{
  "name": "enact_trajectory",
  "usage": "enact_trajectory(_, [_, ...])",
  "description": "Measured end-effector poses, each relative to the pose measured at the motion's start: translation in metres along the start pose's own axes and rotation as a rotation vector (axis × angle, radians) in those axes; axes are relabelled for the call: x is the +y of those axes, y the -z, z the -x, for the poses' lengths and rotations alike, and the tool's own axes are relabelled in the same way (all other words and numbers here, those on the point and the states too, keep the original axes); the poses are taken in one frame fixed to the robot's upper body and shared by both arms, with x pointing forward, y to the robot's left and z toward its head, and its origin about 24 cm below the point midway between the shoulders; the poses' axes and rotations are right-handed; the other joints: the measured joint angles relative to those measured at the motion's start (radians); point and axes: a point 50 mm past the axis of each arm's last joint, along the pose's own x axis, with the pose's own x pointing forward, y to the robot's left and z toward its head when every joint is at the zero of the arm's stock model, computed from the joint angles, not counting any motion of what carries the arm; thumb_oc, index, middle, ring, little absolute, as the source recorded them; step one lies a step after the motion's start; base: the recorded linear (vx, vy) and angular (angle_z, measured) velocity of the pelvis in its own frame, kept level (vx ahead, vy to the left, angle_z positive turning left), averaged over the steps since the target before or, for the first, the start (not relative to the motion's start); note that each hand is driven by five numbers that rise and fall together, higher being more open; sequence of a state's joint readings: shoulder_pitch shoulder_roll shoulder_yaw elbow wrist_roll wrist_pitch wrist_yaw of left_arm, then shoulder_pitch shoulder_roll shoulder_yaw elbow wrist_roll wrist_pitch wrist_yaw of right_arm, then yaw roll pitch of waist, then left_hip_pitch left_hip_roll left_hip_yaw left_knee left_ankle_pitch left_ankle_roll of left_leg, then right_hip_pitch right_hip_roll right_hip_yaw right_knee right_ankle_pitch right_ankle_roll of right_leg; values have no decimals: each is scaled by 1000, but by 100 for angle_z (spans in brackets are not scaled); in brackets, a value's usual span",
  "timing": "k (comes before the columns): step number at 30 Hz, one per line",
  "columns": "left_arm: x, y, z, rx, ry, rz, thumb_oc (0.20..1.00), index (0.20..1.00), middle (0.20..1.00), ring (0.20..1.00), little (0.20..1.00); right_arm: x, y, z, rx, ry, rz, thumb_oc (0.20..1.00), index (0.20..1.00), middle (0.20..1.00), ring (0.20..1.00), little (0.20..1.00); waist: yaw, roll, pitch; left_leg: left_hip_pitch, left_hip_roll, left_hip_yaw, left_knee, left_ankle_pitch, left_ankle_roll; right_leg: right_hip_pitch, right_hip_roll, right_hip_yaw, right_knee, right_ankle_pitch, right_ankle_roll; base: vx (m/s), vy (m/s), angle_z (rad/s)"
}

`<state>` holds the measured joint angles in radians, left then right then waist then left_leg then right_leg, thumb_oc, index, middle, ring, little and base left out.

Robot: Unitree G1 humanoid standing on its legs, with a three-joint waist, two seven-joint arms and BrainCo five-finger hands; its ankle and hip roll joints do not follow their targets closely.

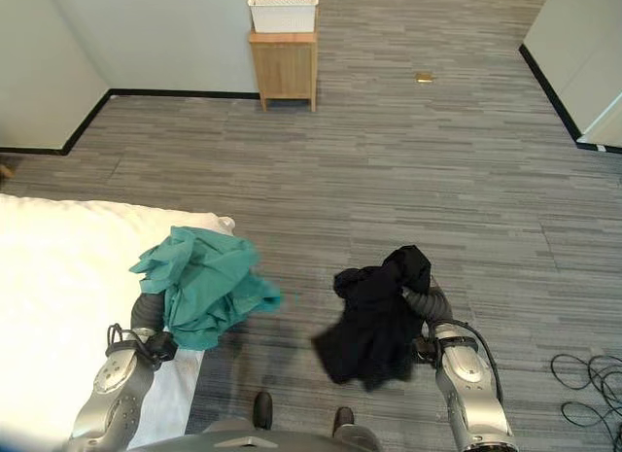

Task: Pick up bed clothes into laundry basket.

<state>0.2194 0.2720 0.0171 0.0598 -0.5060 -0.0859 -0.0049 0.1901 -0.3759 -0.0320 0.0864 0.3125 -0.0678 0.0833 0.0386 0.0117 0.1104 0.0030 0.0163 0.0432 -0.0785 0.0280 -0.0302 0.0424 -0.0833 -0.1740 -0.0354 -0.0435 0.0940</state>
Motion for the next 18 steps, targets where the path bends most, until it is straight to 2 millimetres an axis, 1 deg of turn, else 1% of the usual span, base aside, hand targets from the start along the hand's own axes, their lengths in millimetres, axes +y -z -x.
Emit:
enact_trajectory(3, [2, -4, -2, -16, -8, -6, 200, 200, 200, 200, 200, 1, -7, -6, -29, 0, 0, 200, 200, 200, 200, 200, 4, 11, -1, 0, -7, 1, 0, -4, 7, -7, -8, 3, 19, 0, 2, 8, 136, -7])
enact_trajectory(4, [1, -8, -6, -31, -17, -6, 200, 200, 200, 200, 200, 5, -17, -15, -67, -12, 2, 200, 200, 200, 200, 200, 8, 22, 5, -7, -7, 10, 5, -8, 17, -61, -18, 12, 112, -30, 10, -13, 79, -23])
enact_trajectory(5, [1, -10, -8, -39, -27, -4, 200, 200, 200, 200, 200, 8, -22, -19, -83, -24, 5, 200, 200, 200, 200, 200, 7, 23, 9, -10, -11, 22, 8, -13, 26, -96, -27, 18, 172, -40, 23, 48, 100, -41])
enact_trajectory(6, [4, -10, -10, -39, -43, -5, 200, 200, 200, 200, 200, 13, -28, -25, -103, -46, 12, 200, 200, 200, 200, 200, 11, 33, 16, -9, -5, 37, 11, -13, 27, -152, -31, 18, 265, -48, 34, 186, 31, -38])
enact_trajectory(7, [7, -9, -13, -36, -65, -8, 200, 200, 200, 200, 200, 17, -29, -26, -110, -68, 22, 200, 200, 200, 200, 200, 11, 32, 20, -1, -3, 44, 8, -27, 44, -194, -49, 16, 363, -62, 51, 198, 24, -32])
enact_trajectory(8, [9, -9, -15, -34, -79, -9, 200, 200, 200, 200, 200, 18, -29, -27, -106, -74, 37, 200, 200, 200, 200, 200, 6, 29, 28, 13, -8, 40, 2, -28, 46, -220, -60, 20, 435, -69, 61, 254, -31, -9])
enact_trajectory(9, [12, -9, -16, -34, -96, -10, 200, 200, 200, 200, 200, 19, -29, -27, -105, -79, 48, 200, 200, 200, 200, 200, -5, 29, 39, 27, -10, 27, -8, -26, 54, -269, -71, 26, 535, -84, 71, 310, -113, 22])
enact_trajectory(10, [19, -11, -13, -42, -137, -9, 200, 200, 200, 200, 200, 19, -22, -20, -80, -78, 50, 200, 200, 200, 200, 200, -14, 24, 41, 16, -13, 13, -7, -36, 52, -327, -75, 51, 507, -108, 63, 428, -161, 29])
enact_trajectory(11, [22, -15, -13, -58, -154, -9, 200, 200, 200, 200, 200, 17, -21, -18, -75, -68, 48, 200, 200, 200, 200, 200, -15, 11, 48, 3, -11, 7, -3, -37, 52, -360, -65, 69, 451, -105, 59, 448, -182, 39])
enact_trajectory(12, [25, -17, -14, -67, -169, -8, 200, 200, 200, 200, 200, 14, -20, -17, -72, -55, 48, 200, 200, 200, 200, 200, -20, 5, 52, -8, -6, -6, 0, -37, 53, -379, -54, 86, 395, -95, 47, 269, -102, 37])
enact_trajectory(13, [26, -18, -15, -68, -181, -7, 200, 200, 200, 200, 200, 10, -19, -15, -68, -38, 47, 200, 200, 200, 200, 200, -29, 9, 57, -25, 1, -30, 7, -37, 52, -398, -41, 113, 317, -80, 52, 312, -125, 61])
enact_trajectory(14, [27, -18, -18, -66, -189, -5, 200, 200, 200, 200, 200, 7, -19, -15, -67, -25, 46, 200, 200, 200, 200, 200, -43, 6, 60, -38, 10, -53, 15, -37, 51, -402, -29, 141, 234, -50, 55, 309, -126, 59])
enact_trajectory(15, [27, -17, -19, -62, -195, -6, 200, 200, 200, 200, 200, 6, -18, -14, -62, -21, 44, 200, 200, 200, 200, 200, -49, 7, 65, -33, 14, -61, 8, -38, 51, -401, -27, 144, 182, -25, 50, 645, -265, 51])
enact_trajectory(16, [29, -16, -18, -54, -206, -9, 200, 200, 200, 200, 200, 6, -16, -14, -56, -16, 36, 200, 200, 200, 200, 200, -55, 14, 70, -24, 32, -76, 8, -52, 34, -416, -39, 148, 111, 20, 47, 479, -190, 41])
enact_trajectory(17, [29, -16, -19, -55, -205, -12, 200, 200, 200, 200, 200, 6, -16, -13, -54, -16, 34, 200, 200, 200, 200, 200, -63, 15, 71, -22, 45, -87, 14, -64, 17, -416, -50, 123, 85, 30, 51, 620, -267, 44])
enact_trajectory(18, [28, -17, -19, -59, -202, -23, 200, 200, 200, 200, 200, 7, -13, -12, -41, -19, 35, 200, 200, 200, 200, 200, -66, 15, 71, -1, 64, -103, 5, -82, -7, -424, -66, 68, 103, 29, 53, 275, -128, 41])
